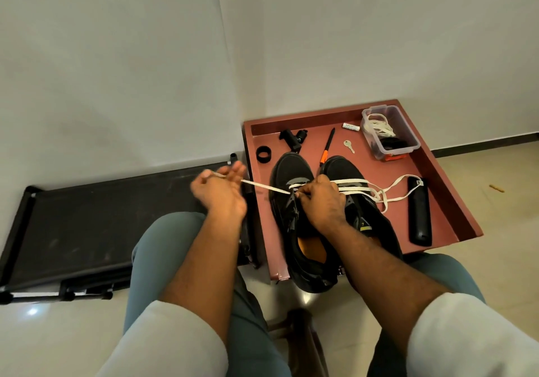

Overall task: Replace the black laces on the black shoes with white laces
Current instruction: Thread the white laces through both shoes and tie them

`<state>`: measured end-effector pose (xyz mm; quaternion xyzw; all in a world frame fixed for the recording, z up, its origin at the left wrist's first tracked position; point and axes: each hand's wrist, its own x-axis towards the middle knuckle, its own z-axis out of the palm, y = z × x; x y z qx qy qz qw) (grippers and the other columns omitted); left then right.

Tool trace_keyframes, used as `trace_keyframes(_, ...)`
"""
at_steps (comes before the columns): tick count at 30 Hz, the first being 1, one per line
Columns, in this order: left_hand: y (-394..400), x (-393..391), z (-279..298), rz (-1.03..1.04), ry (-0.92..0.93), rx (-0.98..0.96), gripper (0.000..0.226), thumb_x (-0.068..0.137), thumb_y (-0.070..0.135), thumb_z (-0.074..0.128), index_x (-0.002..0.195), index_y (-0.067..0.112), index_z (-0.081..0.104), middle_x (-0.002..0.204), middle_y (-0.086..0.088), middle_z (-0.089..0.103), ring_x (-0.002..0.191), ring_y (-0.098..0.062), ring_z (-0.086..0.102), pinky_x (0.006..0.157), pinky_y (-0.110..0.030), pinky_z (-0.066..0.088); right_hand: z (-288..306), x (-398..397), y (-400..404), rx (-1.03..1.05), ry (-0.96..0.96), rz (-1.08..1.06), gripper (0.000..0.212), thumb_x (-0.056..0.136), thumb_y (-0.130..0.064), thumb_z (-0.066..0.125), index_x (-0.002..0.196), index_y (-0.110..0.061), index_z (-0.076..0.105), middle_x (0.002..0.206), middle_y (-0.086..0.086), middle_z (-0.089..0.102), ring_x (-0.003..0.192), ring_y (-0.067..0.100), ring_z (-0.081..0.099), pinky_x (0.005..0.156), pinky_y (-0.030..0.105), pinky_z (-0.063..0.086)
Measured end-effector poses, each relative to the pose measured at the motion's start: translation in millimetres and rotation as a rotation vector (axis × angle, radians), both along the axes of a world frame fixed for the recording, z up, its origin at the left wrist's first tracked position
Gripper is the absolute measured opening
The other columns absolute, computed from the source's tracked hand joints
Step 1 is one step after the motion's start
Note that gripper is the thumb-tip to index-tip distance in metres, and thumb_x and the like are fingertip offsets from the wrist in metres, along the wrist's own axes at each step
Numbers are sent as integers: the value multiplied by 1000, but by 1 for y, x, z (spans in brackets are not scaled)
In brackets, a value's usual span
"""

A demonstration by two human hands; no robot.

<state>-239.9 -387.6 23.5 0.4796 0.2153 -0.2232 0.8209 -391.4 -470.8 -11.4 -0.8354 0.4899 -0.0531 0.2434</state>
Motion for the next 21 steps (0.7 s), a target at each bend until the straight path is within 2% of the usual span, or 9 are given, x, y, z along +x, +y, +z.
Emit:
trace_keyframes(2, 3, 6, 0, 27, -301, 265, 8, 103, 8, 39, 105, 15, 41, 83, -7, 55, 57, -14, 63, 55, -27, 55, 2, -2, 0, -18, 11, 4, 22, 94, -34, 59, 111, -26, 70, 112, -2, 48, 109, 19, 44, 95, 41, 37)
trace_keyframes(3, 3, 3, -3, -60, -503, 449, 7, 101, 13, 47, 104, 18, 44, 90, -5, 56, 64, -12, 62, 60, -28, 57, 3, -4, 0, -32, 14, 6, 23, 93, -34, 60, 112, -26, 69, 115, -2, 48, 111, 19, 44, 96, 41, 36)
trace_keyframes(6, -3, -25, -27, -673, -1018, 792, 27, 94, 24, 60, 120, 25, 56, 114, -3, 55, 97, -17, 61, 86, -36, 56, 8, -17, 4, -114, 6, 17, 31, 88, -31, 66, 119, -28, 64, 123, -1, 48, 117, 21, 42, 98, 41, 35)
trace_keyframes(9, -6, -49, -42, -1078, -1083, 911, 32, 94, 28, 60, 126, 23, 61, 117, -2, 62, 106, -18, 60, 93, -36, 51, 8, -31, 8, -185, -7, 19, 40, 83, -33, 71, 121, -26, 63, 118, 1, 51, 113, 23, 45, 95, 40, 39)
trace_keyframes(13, -6, -48, -39, -1122, -1032, 943, 11, 94, 22, 60, 88, 20, 69, 89, 0, 64, 83, -15, 62, 76, -36, 54, 5, -37, 11, -53, -118, -19, 32, 85, -30, 71, 114, -19, 66, 104, 0, 55, 99, 19, 55, 81, 30, 46)
trace_keyframes(15, -2, -35, -34, -910, -903, 941, 11, 94, 13, 59, 88, 15, 68, 88, -1, 65, 81, -18, 64, 73, -34, 55, 5, -37, 11, -5, -118, -34, 22, 86, -31, 69, 105, -18, 67, 98, -1, 58, 90, 17, 56, 73, 27, 41)
trace_keyframes(17, 4, -9, -30, -392, -657, 944, 11, 94, 9, 57, 96, 7, 68, 92, -4, 64, 88, -23, 64, 74, -27, 51, 5, -36, 10, 18, -128, -62, 18, 87, -31, 69, 98, -18, 68, 91, -3, 61, 85, 16, 58, 70, 25, 39)
trace_keyframes(19, 16, 19, -19, 100, -417, 812, 15, 94, 8, 57, 104, 1, 65, 97, -11, 64, 95, -27, 63, 76, -22, 46, 4, -36, 7, 33, -127, -82, 17, 86, -31, 69, 96, -17, 68, 90, -2, 64, 83, 17, 60, 69, 24, 39)
trace_keyframes(21, 18, 22, -9, 179, -469, 728, 21, 93, 6, 58, 114, 3, 59, 94, -8, 61, 88, -23, 63, 74, -14, 48, 4, -36, 6, 33, -106, -76, 18, 86, -32, 69, 95, -17, 69, 91, 0, 64, 85, 18, 60, 70, 24, 40)
